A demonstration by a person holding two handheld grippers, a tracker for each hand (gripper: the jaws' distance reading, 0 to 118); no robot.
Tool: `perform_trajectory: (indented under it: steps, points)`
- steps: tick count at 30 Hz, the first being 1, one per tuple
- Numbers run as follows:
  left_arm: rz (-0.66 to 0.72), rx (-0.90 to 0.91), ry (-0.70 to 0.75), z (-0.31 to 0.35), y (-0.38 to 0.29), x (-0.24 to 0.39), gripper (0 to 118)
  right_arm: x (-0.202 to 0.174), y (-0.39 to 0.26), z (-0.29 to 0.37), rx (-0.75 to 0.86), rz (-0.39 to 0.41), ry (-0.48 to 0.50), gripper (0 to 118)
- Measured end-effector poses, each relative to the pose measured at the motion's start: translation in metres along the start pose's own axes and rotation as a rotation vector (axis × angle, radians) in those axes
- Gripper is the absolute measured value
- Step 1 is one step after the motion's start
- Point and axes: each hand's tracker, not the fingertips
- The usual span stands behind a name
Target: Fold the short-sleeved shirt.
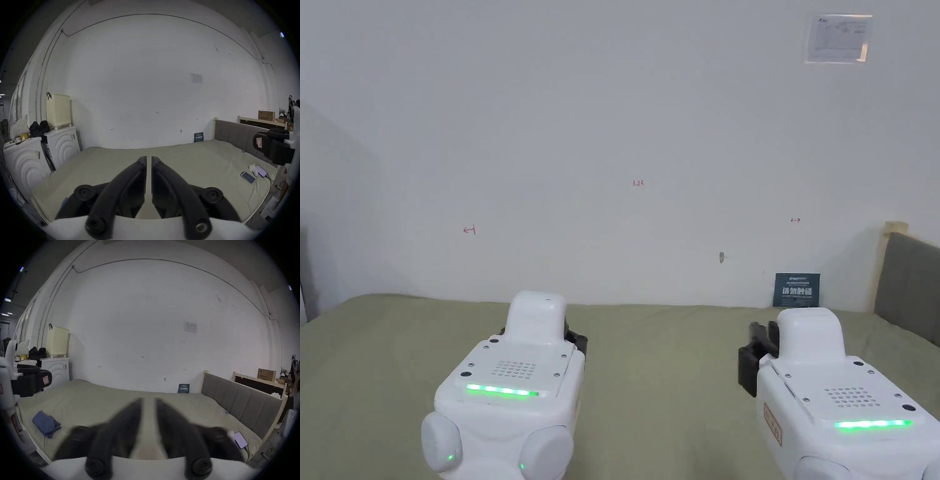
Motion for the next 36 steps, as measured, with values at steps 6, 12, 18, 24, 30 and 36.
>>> perform_trajectory:
  steps: [6,12,18,24,30,36]
  points:
    - [0.006,-0.017,0.028,0.0,-0.002,-0.009,118,0.001,-0.001,0.001,0.004,0.001,-0.018,113]
    - [-0.035,-0.014,0.088,-0.006,0.002,-0.002,118,0.001,0.001,0.001,-0.006,0.02,-0.016,113]
    - [0.03,-0.086,0.085,-0.004,0.017,-0.004,118,0.003,0.004,0.002,-0.019,0.016,0.005,113]
    - [0.064,-0.143,0.028,-0.001,0.023,-0.011,118,0.004,0.006,0.005,-0.018,0.0,0.015,113]
    - [0.06,-0.095,0.039,0.005,0.024,-0.009,118,0.007,0.007,0.005,-0.016,-0.006,0.017,113]
    - [0.021,-0.09,0.035,0.005,0.021,-0.005,118,0.012,0.009,0.007,-0.008,-0.018,0.017,113]
